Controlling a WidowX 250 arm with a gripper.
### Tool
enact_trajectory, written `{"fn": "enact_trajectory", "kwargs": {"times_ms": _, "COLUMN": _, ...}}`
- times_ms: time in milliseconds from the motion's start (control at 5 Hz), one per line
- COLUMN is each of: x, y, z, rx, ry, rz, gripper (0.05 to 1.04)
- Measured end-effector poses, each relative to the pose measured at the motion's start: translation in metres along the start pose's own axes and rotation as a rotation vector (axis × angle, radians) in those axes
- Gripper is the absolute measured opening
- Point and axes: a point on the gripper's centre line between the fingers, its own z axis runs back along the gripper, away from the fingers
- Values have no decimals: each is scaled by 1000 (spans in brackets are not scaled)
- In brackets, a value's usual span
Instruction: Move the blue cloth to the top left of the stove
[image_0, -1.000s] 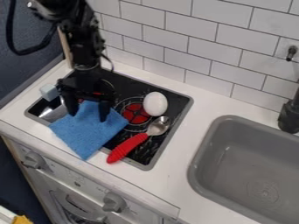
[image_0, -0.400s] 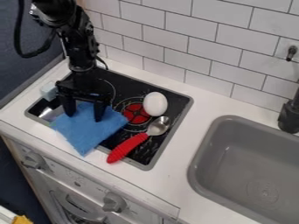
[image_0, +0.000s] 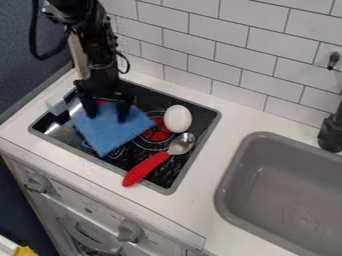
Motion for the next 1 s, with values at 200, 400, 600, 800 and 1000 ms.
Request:
{"fn": "enact_trajectory", "kwargs": {"times_ms": 200, "x": 24, "y": -7, "z": -3, "rx": -64, "ry": -13, "rz": -11, "gripper": 1001}}
{"fn": "enact_trajectory", "kwargs": {"times_ms": 400, "x": 40, "y": -6, "z": -4, "rx": -70, "ry": -15, "rz": -4, "gripper": 1001}}
{"fn": "enact_trajectory", "kwargs": {"times_ms": 600, "x": 60, "y": 1, "z": -7, "rx": -71, "ry": -19, "rz": 36, "gripper": 1001}}
{"fn": "enact_trajectory", "kwargs": {"times_ms": 800, "x": 74, "y": 15, "z": -8, "rx": -58, "ry": -27, "rz": 91, "gripper": 1001}}
{"fn": "enact_trajectory", "kwargs": {"times_ms": 1000, "x": 84, "y": 24, "z": -8, "rx": -24, "ry": -39, "rz": 112, "gripper": 1001}}
